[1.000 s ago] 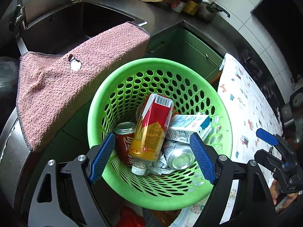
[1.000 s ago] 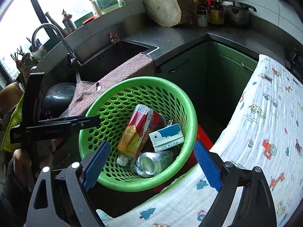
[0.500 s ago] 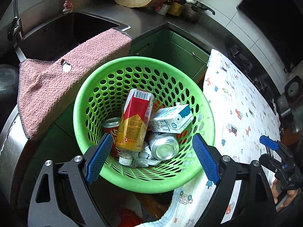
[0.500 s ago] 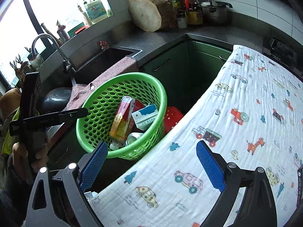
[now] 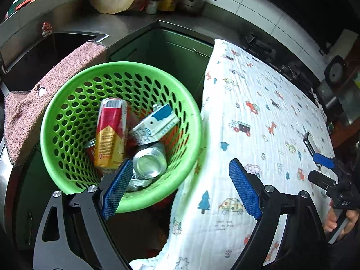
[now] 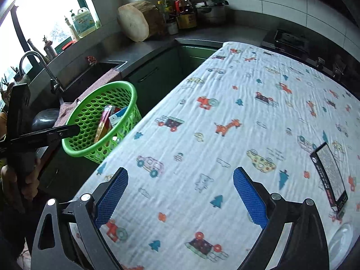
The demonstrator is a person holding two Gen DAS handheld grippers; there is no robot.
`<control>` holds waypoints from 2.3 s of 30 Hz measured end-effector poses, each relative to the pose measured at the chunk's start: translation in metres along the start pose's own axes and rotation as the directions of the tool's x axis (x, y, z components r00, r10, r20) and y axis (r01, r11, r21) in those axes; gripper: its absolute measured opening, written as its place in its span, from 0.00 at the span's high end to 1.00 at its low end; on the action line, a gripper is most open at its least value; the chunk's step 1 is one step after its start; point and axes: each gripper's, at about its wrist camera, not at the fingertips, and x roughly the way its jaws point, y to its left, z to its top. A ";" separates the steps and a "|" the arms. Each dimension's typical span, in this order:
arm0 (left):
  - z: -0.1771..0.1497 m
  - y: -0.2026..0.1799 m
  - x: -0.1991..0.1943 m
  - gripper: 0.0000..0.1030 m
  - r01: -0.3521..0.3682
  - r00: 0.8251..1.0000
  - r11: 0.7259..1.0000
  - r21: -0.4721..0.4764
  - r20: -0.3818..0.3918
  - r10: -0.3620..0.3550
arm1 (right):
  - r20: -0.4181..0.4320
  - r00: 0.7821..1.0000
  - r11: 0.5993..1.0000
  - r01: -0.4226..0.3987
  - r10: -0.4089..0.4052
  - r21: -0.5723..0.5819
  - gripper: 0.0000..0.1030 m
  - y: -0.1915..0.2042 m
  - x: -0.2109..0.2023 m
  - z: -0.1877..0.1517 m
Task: Collect trash
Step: 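Grasp the black-and-white box with the left tool while the right tool grasps the white plastic lid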
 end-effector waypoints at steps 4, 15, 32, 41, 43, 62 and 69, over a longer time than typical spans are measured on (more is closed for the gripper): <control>-0.004 -0.034 0.005 0.12 0.012 1.000 0.998 0.056 0.004 -0.012 | 0.005 0.998 0.997 0.066 -0.067 0.029 0.11 -0.031 -0.016 -0.021; -0.018 -0.101 0.026 0.10 0.073 0.997 0.987 0.146 -0.041 -0.068 | -0.019 0.958 0.950 0.285 -0.285 0.125 0.09 -0.122 -0.066 -0.083; -0.025 -0.158 0.049 0.09 0.117 0.990 0.969 0.219 -0.097 -0.098 | -0.102 0.921 0.899 0.389 -0.376 0.201 0.08 -0.191 -0.083 -0.140; -0.030 -0.192 0.061 0.09 0.136 0.986 0.951 0.276 -0.128 -0.104 | -0.119 0.933 0.908 0.357 -0.339 0.219 0.08 -0.207 -0.074 -0.145; -0.031 -0.200 0.064 0.09 0.141 0.985 0.947 0.288 -0.135 -0.106 | -0.121 0.935 0.909 0.354 -0.334 0.219 0.08 -0.210 -0.073 -0.146; -0.033 -0.293 0.092 0.09 0.202 0.968 0.912 0.357 -0.213 -0.131 | -0.096 0.944 0.928 0.329 -0.317 0.177 0.13 -0.211 -0.066 -0.144; -0.028 -0.338 0.109 0.09 0.230 0.954 0.920 0.316 -0.262 -0.149 | -0.093 0.948 0.930 0.316 -0.303 0.189 0.13 -0.211 -0.074 -0.152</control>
